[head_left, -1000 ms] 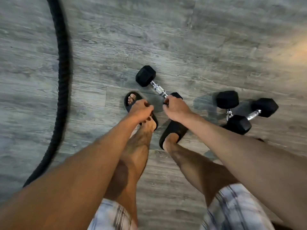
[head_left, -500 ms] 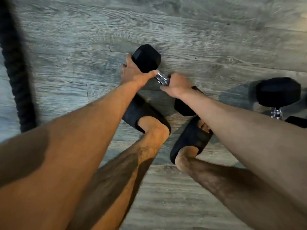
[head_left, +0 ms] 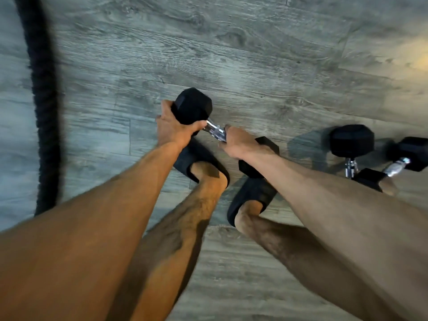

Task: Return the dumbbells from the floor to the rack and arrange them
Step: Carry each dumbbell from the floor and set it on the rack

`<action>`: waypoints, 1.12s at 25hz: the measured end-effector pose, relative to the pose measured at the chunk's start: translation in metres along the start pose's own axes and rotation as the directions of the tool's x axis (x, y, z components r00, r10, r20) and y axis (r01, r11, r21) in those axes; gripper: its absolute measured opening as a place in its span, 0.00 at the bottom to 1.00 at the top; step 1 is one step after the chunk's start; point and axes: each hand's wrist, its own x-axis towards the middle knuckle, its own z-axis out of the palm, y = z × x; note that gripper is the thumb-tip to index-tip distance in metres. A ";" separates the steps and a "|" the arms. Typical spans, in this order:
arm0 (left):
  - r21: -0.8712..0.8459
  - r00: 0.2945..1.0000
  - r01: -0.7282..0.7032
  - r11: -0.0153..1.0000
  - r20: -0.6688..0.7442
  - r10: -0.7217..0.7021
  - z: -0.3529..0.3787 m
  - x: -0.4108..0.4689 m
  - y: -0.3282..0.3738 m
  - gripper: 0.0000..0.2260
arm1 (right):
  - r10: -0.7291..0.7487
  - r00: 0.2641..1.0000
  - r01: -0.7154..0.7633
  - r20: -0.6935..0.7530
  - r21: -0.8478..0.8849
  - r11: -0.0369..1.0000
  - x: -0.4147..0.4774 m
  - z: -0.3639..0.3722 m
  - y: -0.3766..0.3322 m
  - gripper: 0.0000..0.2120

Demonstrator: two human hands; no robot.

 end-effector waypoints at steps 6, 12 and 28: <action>-0.105 0.999 0.034 0.994 -0.035 -0.038 -0.123 -0.149 0.040 0.34 | -0.120 0.990 0.127 0.080 -0.087 0.988 -0.176 -0.068 -0.066 0.07; -0.292 0.978 0.030 0.956 -0.189 -0.089 -0.239 -0.322 0.079 0.34 | -0.322 0.943 0.332 0.085 -0.336 0.881 -0.352 -0.140 -0.136 0.08; -0.822 0.688 -0.057 0.567 -0.444 -0.574 -0.268 -0.634 -0.022 0.33 | -0.510 0.701 0.682 0.498 -0.677 0.276 -0.590 -0.072 -0.217 0.09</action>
